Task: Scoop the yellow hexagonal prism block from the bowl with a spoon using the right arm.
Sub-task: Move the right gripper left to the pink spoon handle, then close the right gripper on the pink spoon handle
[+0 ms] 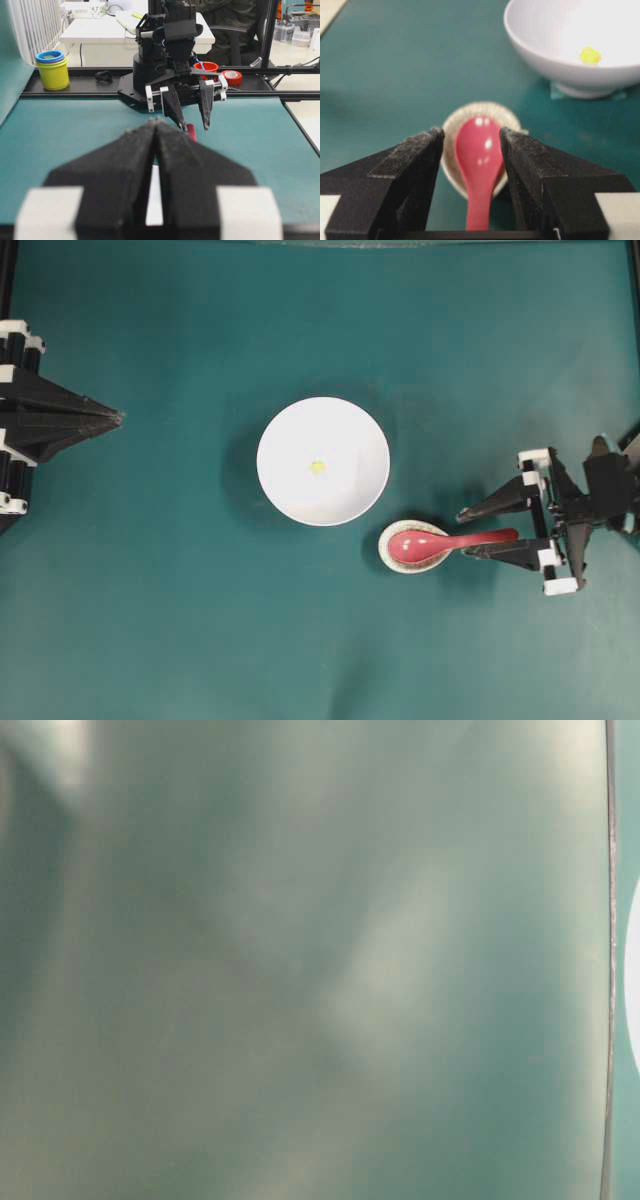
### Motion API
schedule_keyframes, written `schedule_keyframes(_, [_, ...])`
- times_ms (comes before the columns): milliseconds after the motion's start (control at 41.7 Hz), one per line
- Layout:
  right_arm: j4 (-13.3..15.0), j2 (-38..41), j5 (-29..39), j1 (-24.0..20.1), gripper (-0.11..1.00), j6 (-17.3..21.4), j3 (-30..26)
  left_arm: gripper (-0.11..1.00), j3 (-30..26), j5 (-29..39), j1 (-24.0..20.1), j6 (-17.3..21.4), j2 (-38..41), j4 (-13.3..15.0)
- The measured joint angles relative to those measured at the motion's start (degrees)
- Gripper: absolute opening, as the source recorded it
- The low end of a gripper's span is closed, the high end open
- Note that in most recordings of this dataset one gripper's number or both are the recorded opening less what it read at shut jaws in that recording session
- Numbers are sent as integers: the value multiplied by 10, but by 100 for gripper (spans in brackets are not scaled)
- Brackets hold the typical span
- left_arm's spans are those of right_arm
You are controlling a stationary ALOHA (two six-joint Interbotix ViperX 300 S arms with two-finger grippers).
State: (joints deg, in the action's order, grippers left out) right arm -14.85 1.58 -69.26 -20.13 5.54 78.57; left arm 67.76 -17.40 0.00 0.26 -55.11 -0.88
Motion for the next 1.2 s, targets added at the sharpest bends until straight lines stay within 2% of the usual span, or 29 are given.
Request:
schedule_keyframes(575, [-9, 81, -2, -9, 55, 25, -11, 1, 0, 11, -2, 1, 1, 0])
schedule_keyframes(1031, [-10, 90, 23, -11, 55, 25, -18, 1, 0, 12, -4, 1, 1, 0])
schedule_keyframes(1199, [-9, 90, 23, -11, 49, 25, -17, 1, 0, 12, -4, 0, 1, 0])
